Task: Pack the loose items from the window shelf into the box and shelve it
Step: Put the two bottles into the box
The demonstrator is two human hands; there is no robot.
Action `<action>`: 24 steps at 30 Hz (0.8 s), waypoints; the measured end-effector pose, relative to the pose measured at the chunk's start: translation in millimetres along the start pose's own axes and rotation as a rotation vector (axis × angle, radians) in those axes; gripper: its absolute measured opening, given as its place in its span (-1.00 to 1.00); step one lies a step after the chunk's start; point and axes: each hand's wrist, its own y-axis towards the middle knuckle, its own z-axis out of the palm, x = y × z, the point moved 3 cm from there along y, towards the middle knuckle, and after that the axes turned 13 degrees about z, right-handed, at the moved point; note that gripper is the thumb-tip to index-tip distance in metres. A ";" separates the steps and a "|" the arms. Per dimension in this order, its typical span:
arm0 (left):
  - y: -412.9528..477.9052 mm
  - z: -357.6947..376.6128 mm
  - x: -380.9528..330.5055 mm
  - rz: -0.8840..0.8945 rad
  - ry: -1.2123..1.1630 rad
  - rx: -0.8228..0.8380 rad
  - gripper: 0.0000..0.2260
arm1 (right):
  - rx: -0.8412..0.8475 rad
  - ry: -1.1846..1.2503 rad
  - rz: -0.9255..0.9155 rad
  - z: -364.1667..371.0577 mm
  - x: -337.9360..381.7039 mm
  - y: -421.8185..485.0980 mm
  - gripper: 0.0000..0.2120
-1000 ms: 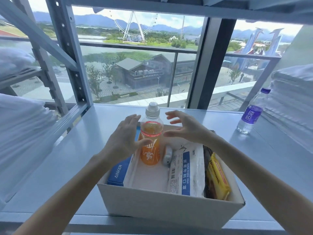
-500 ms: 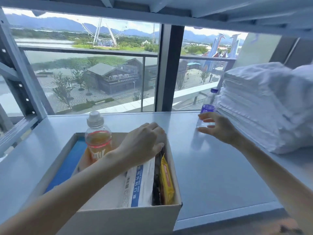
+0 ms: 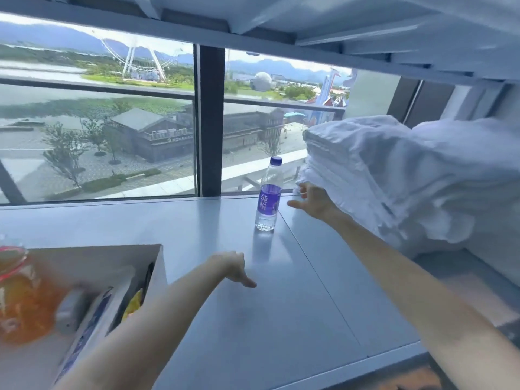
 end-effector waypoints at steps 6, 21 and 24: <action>11.2 28.5 3.9 -0.052 -0.060 -0.045 -0.15 | 0.107 0.104 -0.018 7.6 16.3 43.6 -0.23; 0.5 39.0 -6.6 -0.086 -0.128 -0.077 -0.25 | 0.165 0.228 -0.001 30.6 23.6 76.3 -0.40; -8.0 41.6 -8.8 -0.071 -0.126 -0.024 -0.30 | 0.203 0.344 0.045 36.0 24.1 71.9 -0.41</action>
